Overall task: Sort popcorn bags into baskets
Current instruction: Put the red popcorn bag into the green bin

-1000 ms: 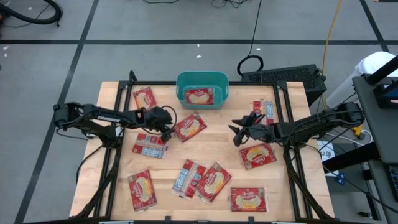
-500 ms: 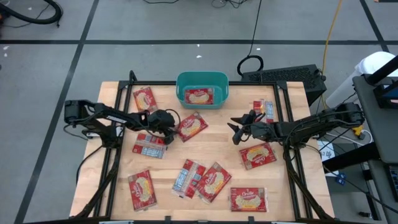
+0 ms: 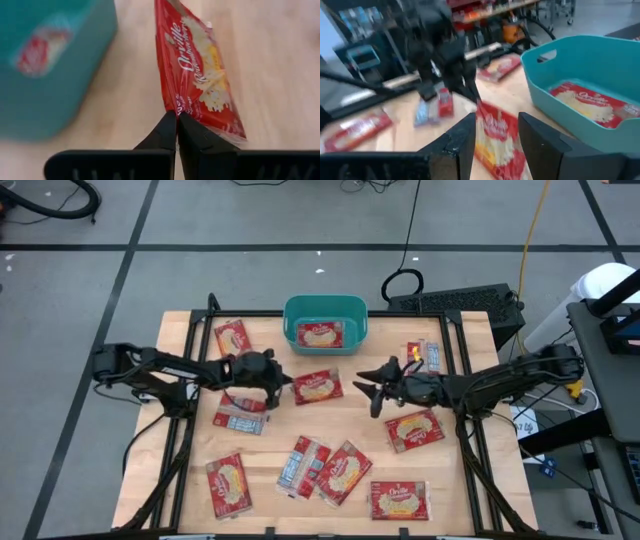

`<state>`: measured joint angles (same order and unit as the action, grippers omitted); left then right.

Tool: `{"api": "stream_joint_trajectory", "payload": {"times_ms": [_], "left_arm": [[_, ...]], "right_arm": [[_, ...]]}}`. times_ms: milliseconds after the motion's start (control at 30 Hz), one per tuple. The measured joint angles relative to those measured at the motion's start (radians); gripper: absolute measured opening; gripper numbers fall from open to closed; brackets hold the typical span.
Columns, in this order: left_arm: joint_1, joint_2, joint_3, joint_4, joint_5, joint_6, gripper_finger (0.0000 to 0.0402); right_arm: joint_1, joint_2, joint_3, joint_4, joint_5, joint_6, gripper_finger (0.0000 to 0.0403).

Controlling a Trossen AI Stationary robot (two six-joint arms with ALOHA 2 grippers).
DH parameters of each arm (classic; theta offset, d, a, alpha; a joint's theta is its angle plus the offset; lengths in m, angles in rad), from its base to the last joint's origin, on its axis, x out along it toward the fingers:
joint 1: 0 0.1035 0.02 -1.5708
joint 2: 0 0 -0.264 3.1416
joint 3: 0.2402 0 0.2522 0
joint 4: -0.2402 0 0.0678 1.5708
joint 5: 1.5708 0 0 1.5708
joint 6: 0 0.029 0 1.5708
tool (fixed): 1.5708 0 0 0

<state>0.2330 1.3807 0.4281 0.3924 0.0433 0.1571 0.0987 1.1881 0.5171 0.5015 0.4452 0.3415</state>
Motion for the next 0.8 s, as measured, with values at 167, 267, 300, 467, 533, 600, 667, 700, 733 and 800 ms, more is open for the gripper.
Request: {"api": "stream_joint_trajectory", "payload": {"times_ms": [167, 267, 300, 467, 533, 600, 667, 700, 733, 800], "left_arm": [[-0.022, -0.074, 0.018, 0.029, -0.033, 0.05, 0.0004], [-0.035, -0.115, 0.024, 0.032, -0.071, 0.088, 0.0005], [-0.039, -0.126, 0.024, 0.033, -0.08, 0.103, 0.0006], [-0.045, -0.181, 0.024, 0.032, -0.098, 0.151, 0.0004], [-0.045, -0.192, 0.024, 0.031, -0.098, 0.164, 0.0005], [-0.046, -0.193, 0.024, 0.032, -0.099, 0.17, 0.0005], [-0.046, -0.193, 0.024, 0.038, -0.1, 0.173, 0.0004], [-0.047, -0.192, 0.024, 0.048, -0.1, 0.173, 0.0003], [-0.049, -0.189, 0.024, 0.06, -0.101, 0.173, 0.0004], [-0.053, -0.188, 0.024, 0.07, -0.104, 0.174, 0.0007]], "right_arm": [[-0.015, 0.082, 0.128, -0.182, 0.024, -0.022, 0.0148], [-0.028, 0.126, 0.195, -0.268, 0.023, -0.038, 0.017], [-0.033, 0.13, 0.206, -0.289, 0.023, -0.046, 0.018], [-0.084, 0.131, 0.221, -0.291, 0.023, -0.07, 0.0233], [-0.108, 0.13, 0.221, -0.29, 0.022, -0.066, 0.0249], [-0.136, 0.136, 0.221, -0.282, -0.034, -0.064, 0.0259], [-0.168, 0.151, 0.221, -0.242, -0.179, -0.05, 0.0261], [-0.181, 0.162, 0.22, -0.218, -0.249, -0.031, 0.0257], [-0.191, 0.174, 0.22, -0.188, -0.303, -0.013, 0.0251], [-0.203, 0.199, 0.22, -0.146, -0.349, 0.005, 0.0234]]}}
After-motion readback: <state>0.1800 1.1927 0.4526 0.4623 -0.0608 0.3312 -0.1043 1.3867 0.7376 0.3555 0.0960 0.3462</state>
